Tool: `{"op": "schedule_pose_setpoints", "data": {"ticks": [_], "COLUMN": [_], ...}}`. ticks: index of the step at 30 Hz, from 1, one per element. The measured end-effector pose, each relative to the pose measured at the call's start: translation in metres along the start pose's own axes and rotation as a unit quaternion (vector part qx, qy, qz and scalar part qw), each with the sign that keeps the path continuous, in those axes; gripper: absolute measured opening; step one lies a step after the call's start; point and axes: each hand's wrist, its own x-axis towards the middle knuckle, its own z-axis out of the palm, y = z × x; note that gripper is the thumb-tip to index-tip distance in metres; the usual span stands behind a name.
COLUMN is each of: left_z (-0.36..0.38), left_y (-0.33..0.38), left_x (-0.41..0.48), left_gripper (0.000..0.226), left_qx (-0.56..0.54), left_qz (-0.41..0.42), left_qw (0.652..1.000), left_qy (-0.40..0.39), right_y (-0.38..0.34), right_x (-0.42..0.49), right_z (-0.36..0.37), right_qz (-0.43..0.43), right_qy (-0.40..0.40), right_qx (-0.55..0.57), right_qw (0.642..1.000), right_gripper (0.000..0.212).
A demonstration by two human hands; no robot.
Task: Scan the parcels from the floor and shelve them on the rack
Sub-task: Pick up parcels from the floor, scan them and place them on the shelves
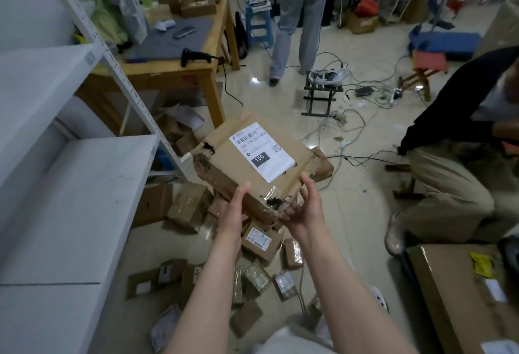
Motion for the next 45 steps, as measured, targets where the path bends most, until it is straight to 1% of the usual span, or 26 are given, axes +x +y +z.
{"op": "schedule_pose_setpoints", "data": {"ticks": [1,2,4,5,6,7,8,9,11,13,14,16,19,20,24,25,26,28,30,34,38,40,42,45], "left_z": [0.011,0.023,0.049,0.066,0.084,0.103,0.123,0.145,0.187,0.232,0.246,0.27,0.309,0.318,0.335,0.338,0.341,0.346,0.35,0.351,0.338,0.327,0.319,0.315], "left_y": [0.001,0.002,0.004,0.005,0.007,0.008,0.009,0.01,0.011,0.016,0.019,0.031,0.044,0.048,0.07,0.075,0.079,0.085,0.096,0.128,0.167,0.188,0.206,0.222], "left_x": [0.002,0.006,0.017,0.023,0.027,0.033,0.038,0.04,0.046,0.054,0.059,0.067,0.084,0.091,0.119,0.125,0.133,0.155,0.18,0.232,0.282,0.305,0.324,0.338], "left_gripper": [0.114,0.111,0.124,0.126,0.12,0.114,0.111,0.114,0.119,0.125,0.128,0.131,0.119,0.12,0.14,0.139,0.132,0.109,0.1,0.097,0.101,0.102,0.095,0.089], "left_qx": [-0.001,-0.005,-0.018,-0.03,-0.048,-0.066,-0.088,-0.108,-0.148,-0.185,-0.203,-0.225,-0.227,-0.223,-0.187,-0.181,-0.178,-0.182,-0.179,-0.188,-0.178,-0.166,-0.155,-0.136], "left_qz": [-0.002,-0.001,0.0,0.001,0.008,0.013,0.013,0.012,0.015,0.016,0.017,0.023,0.026,0.029,0.062,0.066,0.072,0.091,0.099,0.099,0.101,0.108,0.126,0.139], "left_qw": [1.0,1.0,1.0,1.0,0.999,0.997,0.994,0.991,0.982,0.973,0.968,0.963,0.96,0.959,0.963,0.964,0.963,0.958,0.956,0.949,0.946,0.947,0.947,0.945], "left_qy": [0.007,0.011,0.005,0.008,0.019,0.037,0.057,0.076,0.115,0.137,0.145,0.146,0.163,0.171,0.185,0.185,0.188,0.201,0.213,0.233,0.251,0.254,0.251,0.263], "right_y": [-0.012,-0.027,-0.061,-0.08,-0.101,-0.123,-0.145,-0.166,-0.207,-0.251,-0.268,-0.294,-0.337,-0.347,-0.374,-0.378,-0.382,-0.39,-0.398,-0.409,-0.41,-0.41,-0.409,-0.403], "right_x": [0.007,0.015,0.033,0.044,0.058,0.07,0.082,0.093,0.107,0.119,0.124,0.131,0.154,0.163,0.189,0.195,0.203,0.22,0.241,0.294,0.349,0.375,0.399,0.42], "right_z": [-0.004,-0.008,-0.013,-0.016,-0.02,-0.024,-0.029,-0.034,-0.043,-0.054,-0.057,-0.057,-0.057,-0.055,-0.026,-0.017,-0.007,0.01,0.028,0.075,0.135,0.165,0.192,0.219], "right_qz": [-0.003,-0.001,0.002,0.001,0.004,0.001,-0.002,-0.006,-0.01,-0.017,-0.026,-0.028,-0.029,-0.036,-0.045,-0.041,-0.038,-0.046,-0.051,-0.04,-0.008,-0.012,-0.012,0.011], "right_qy": [0.002,0.0,-0.017,-0.026,-0.033,-0.039,-0.038,-0.039,-0.049,-0.073,-0.077,-0.073,-0.065,-0.061,-0.069,-0.078,-0.088,-0.112,-0.136,-0.177,-0.191,-0.196,-0.203,-0.209], "right_qx": [-0.005,-0.015,-0.017,-0.017,-0.028,-0.05,-0.086,-0.127,-0.203,-0.264,-0.291,-0.312,-0.301,-0.297,-0.312,-0.316,-0.322,-0.337,-0.35,-0.371,-0.38,-0.372,-0.35,-0.335], "right_qw": [1.0,1.0,1.0,1.0,0.999,0.998,0.996,0.991,0.978,0.962,0.953,0.947,0.951,0.952,0.946,0.944,0.942,0.934,0.926,0.911,0.905,0.907,0.914,0.919], "right_gripper": [0.029,0.03,0.025,0.025,0.028,0.037,0.049,0.058,0.068,0.084,0.085,0.071,0.037,0.033,0.033,0.031,0.03,0.028,0.028,0.024,0.026,0.034,0.042,0.037]}}
